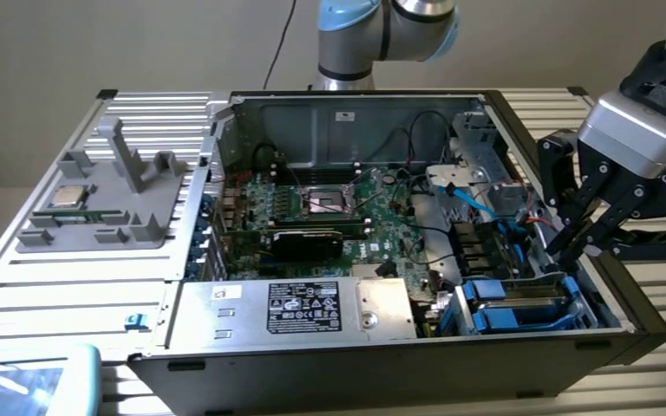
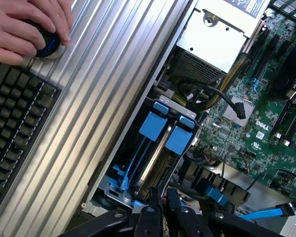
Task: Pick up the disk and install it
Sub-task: 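Insert the first disk wire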
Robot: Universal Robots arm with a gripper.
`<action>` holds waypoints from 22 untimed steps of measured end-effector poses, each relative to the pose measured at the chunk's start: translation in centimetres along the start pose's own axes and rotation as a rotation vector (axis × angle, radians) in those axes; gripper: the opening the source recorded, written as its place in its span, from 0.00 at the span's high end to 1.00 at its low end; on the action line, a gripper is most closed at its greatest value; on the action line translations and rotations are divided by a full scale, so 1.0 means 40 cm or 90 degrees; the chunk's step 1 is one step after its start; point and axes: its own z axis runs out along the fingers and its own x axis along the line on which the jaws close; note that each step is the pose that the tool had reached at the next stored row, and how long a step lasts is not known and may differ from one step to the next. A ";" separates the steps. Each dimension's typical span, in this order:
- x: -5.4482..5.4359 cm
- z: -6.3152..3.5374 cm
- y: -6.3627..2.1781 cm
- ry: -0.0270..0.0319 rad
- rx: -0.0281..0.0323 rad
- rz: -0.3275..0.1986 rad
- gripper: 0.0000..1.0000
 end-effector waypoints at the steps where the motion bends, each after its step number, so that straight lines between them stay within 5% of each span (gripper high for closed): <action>1: 0.000 0.000 0.000 0.0000 0.0000 0.000 0.84; 11: 0.000 0.003 0.000 -0.0007 0.0010 0.057 0.84; 14: 0.000 0.004 0.000 -0.0042 -0.0059 0.076 0.84; 18: 0.000 0.006 0.000 -0.0132 -0.0241 0.094 0.84; 22: 0.000 0.008 0.000 -0.0218 -0.0231 0.110 0.84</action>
